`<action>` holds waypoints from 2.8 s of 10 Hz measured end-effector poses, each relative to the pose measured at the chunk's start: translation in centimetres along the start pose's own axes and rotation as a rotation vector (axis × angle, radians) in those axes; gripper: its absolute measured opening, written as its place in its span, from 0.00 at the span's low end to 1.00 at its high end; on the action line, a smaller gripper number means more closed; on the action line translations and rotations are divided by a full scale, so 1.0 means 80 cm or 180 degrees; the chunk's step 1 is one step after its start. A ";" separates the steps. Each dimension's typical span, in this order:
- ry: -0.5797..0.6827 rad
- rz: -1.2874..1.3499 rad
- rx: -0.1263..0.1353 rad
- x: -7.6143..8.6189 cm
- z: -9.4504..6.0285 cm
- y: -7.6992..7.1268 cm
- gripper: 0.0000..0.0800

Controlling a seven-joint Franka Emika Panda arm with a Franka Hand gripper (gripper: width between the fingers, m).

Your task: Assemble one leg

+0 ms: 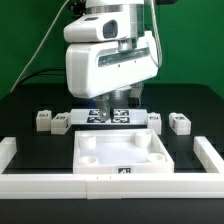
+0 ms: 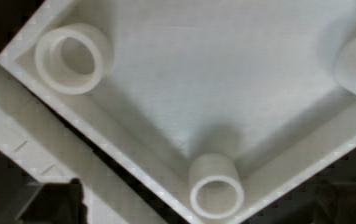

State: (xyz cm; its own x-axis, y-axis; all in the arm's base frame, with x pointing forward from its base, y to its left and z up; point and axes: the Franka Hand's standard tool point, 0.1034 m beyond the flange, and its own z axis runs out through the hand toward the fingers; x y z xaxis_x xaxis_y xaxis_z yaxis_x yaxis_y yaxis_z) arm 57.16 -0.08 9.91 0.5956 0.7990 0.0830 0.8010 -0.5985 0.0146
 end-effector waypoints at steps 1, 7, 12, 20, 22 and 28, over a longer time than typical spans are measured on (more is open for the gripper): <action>0.0000 -0.0001 0.0000 0.000 0.000 0.000 0.81; -0.0043 -0.0650 0.0031 -0.013 0.008 -0.016 0.81; -0.0158 -0.1404 0.0178 -0.037 0.023 -0.037 0.81; -0.0244 -0.2314 0.0324 -0.052 0.068 -0.071 0.81; -0.0256 -0.2265 0.0410 -0.066 0.084 -0.076 0.81; -0.0272 -0.2174 0.0488 -0.077 0.098 -0.081 0.81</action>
Offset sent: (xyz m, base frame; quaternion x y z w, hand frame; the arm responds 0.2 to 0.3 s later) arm 0.0000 0.0000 0.0000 0.0000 0.0000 0.0000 1.0000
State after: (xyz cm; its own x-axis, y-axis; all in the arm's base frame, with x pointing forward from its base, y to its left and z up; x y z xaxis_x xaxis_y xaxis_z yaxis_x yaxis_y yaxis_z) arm 48.80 -0.70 1.48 -0.0459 0.9986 0.0265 0.9932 0.0485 -0.1055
